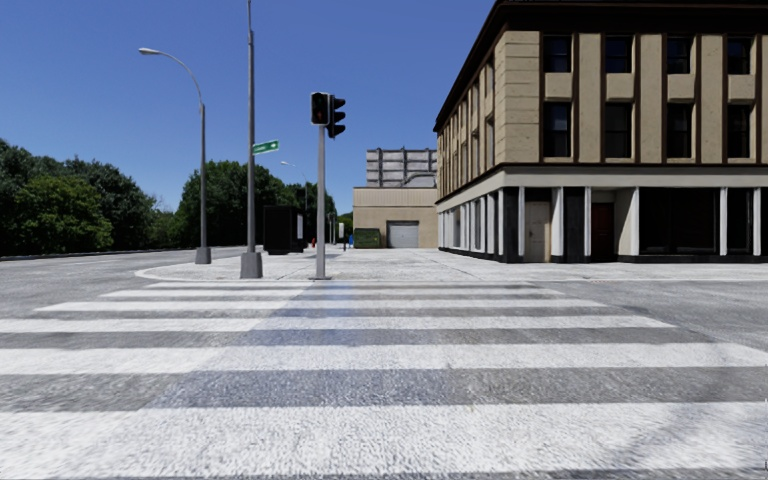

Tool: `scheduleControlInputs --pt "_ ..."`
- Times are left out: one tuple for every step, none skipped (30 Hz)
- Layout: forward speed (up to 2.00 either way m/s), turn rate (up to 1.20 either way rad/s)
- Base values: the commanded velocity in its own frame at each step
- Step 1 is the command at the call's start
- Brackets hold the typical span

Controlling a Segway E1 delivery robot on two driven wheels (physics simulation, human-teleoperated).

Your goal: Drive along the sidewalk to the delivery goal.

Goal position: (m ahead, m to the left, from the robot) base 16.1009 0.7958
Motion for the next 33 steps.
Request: scheduleControlInputs --pt "0.82 0.00" --pt "0.82 0.00" --pt "0.82 0.00" --pt "0.82 0.00" --pt "0.82 0.00" --pt "0.83 0.00" --pt "0.88 0.00" --pt "0.88 0.00" --pt "0.95 0.00" --pt "1.10 0.00" --pt "1.19 0.00" --pt "1.19 0.00" --pt "1.23 0.00" --pt "1.26 0.00" --pt "1.39 0.00" --pt "1.39 0.00" --pt "1.60 0.00" --pt "2.00 0.00" --pt "2.00 0.00" --pt "2.00 0.00" --pt "2.00 0.00" --pt "2.00 0.00" --pt "2.00 0.00" --pt "2.00 0.00" --pt "2.00 0.00" --pt "2.00 0.00" --pt "2.00 0.00" --pt "2.00 0.00" --pt "2.00 0.00" --pt "2.00 0.00" --pt "2.00 0.00" --pt "2.00 0.00" --pt "2.00 0.00"
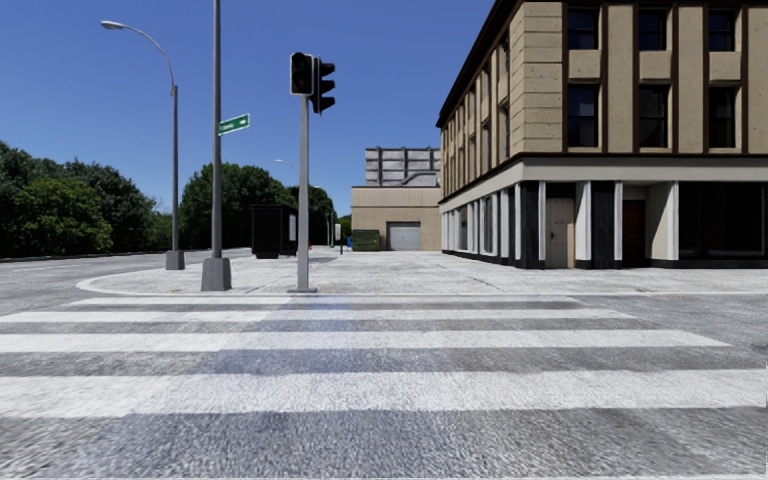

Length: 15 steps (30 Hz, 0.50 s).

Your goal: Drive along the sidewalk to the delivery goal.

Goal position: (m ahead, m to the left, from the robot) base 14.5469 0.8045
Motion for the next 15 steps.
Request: scheduleControlInputs --pt "2.00 0.00" --pt "2.00 0.00" --pt "2.00 0.00" --pt "2.00 0.00" --pt "2.00 0.00" --pt "2.00 0.00" --pt "2.00 0.00" --pt "2.00 0.00" --pt "2.00 0.00" --pt "2.00 0.00" --pt "2.00 0.00" --pt "2.00 0.00" --pt "2.00 0.00" --pt "2.00 0.00" --pt "2.00 0.00"
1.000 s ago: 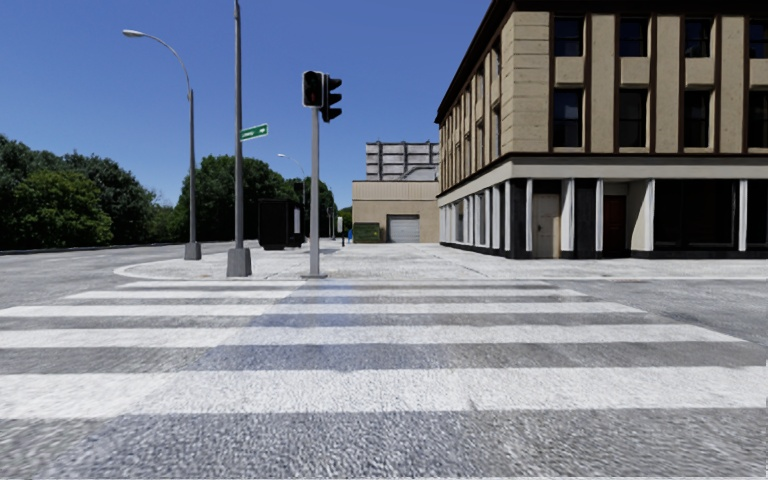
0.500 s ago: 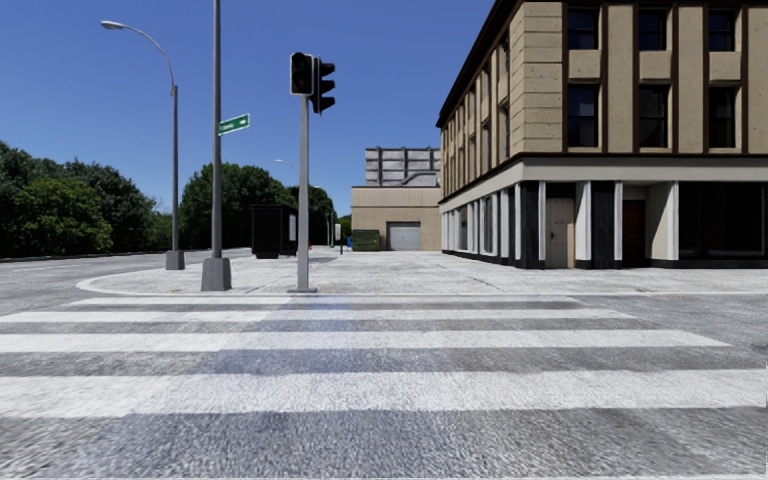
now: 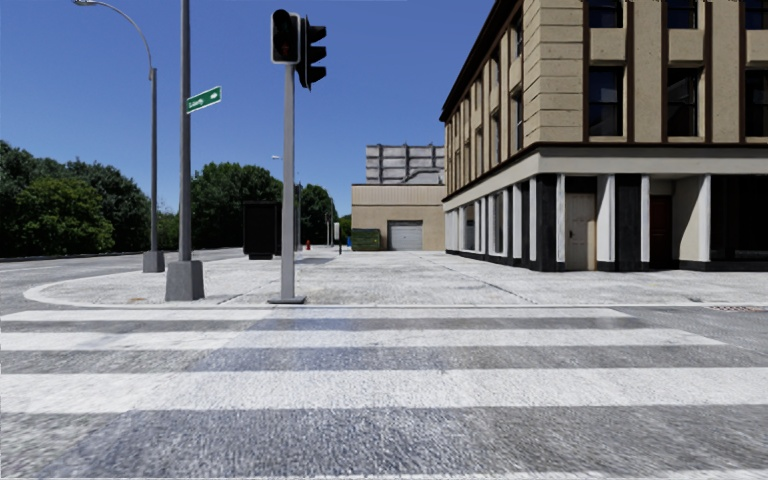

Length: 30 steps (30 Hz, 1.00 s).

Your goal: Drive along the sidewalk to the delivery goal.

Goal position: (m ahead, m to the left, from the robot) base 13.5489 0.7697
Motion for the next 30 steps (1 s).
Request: scheduleControlInputs --pt "2.00 0.00" --pt "2.00 0.00" --pt "2.00 0.00" --pt "2.00 0.00" --pt "2.00 0.00" --pt "2.00 0.00" --pt "2.00 0.03" --pt "2.00 0.08" --pt "2.00 0.08" --pt "2.00 0.11" --pt "2.00 0.16" --pt "2.00 0.16" --pt "2.00 0.20" --pt "2.00 0.23" --pt "2.00 0.25" --pt "2.00 0.25" --pt "2.00 0.26" --pt "2.00 0.30" --pt "2.00 0.33" --pt "2.00 0.33" --pt "2.00 0.34" --pt "2.00 0.34" --pt "2.00 0.34" --pt "2.00 0.34" --pt "2.00 0.34" --pt "2.00 0.29" --pt "2.00 0.29" --pt "2.00 0.12" --pt "2.00 0.00" --pt "2.00 0.00"
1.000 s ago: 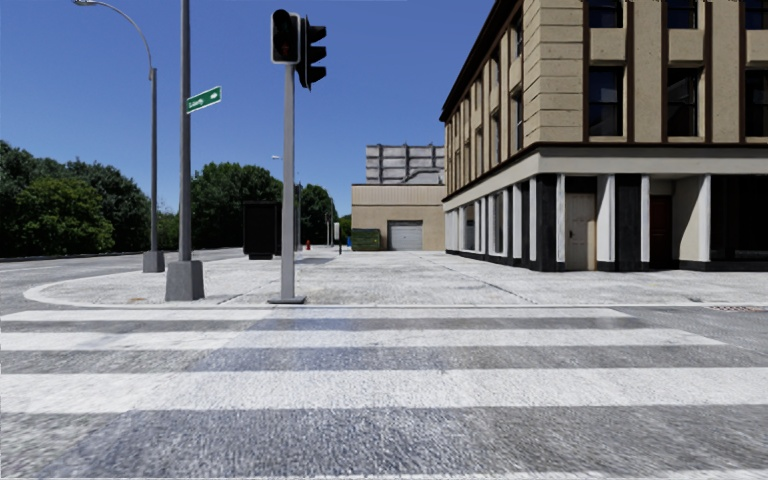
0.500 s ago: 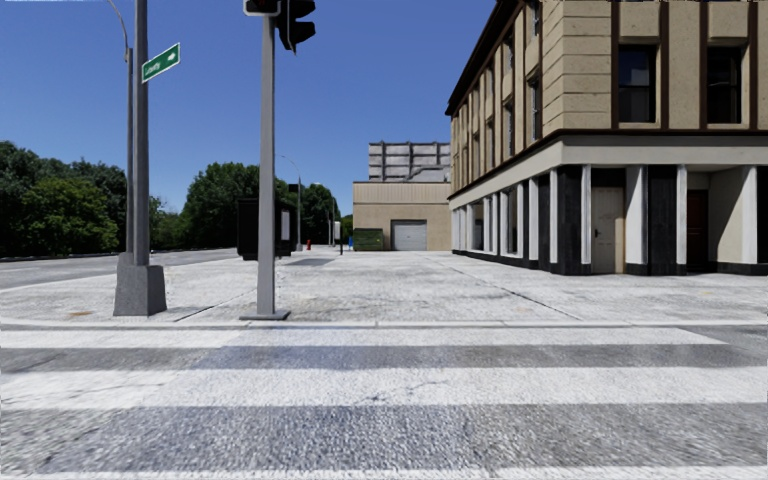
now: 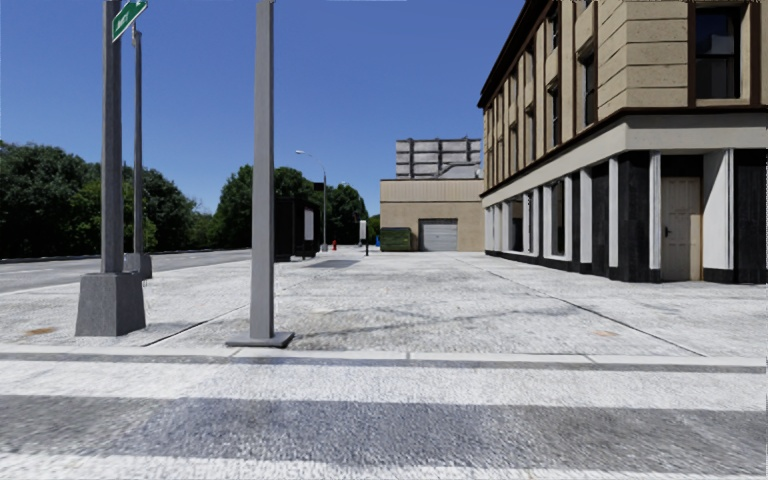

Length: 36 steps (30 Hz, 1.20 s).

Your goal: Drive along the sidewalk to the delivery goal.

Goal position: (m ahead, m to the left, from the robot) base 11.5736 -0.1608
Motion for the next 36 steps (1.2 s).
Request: scheduleControlInputs --pt "2.00 0.00" --pt "2.00 0.00" --pt "2.00 0.00" --pt "2.00 0.00" --pt "2.00 0.00" --pt "2.00 0.00" --pt "2.00 0.00" --pt "2.00 0.00" --pt "2.00 0.00" --pt "2.00 0.00" --pt "2.00 0.00" --pt "2.00 0.00" --pt "2.00 0.00" --pt "2.00 0.00" --pt "2.00 0.00" --pt "2.00 0.00" --pt "2.00 0.00" --pt "2.00 0.00" --pt "2.00 0.00" --pt "2.00 0.00" --pt "2.00 0.00" --pt "2.00 0.00" --pt "2.00 0.00" --pt "2.00 0.00" --pt "2.00 0.00" --pt "2.00 0.00" --pt "2.00 0.00" --pt "2.00 0.00" --pt "1.88 0.00" --pt "1.88 0.00" --pt "1.72 0.00" --pt "1.66 0.00" --pt "1.66 0.00" --pt "1.62 0.00" --pt "1.60 0.00" --pt "1.60 0.00"
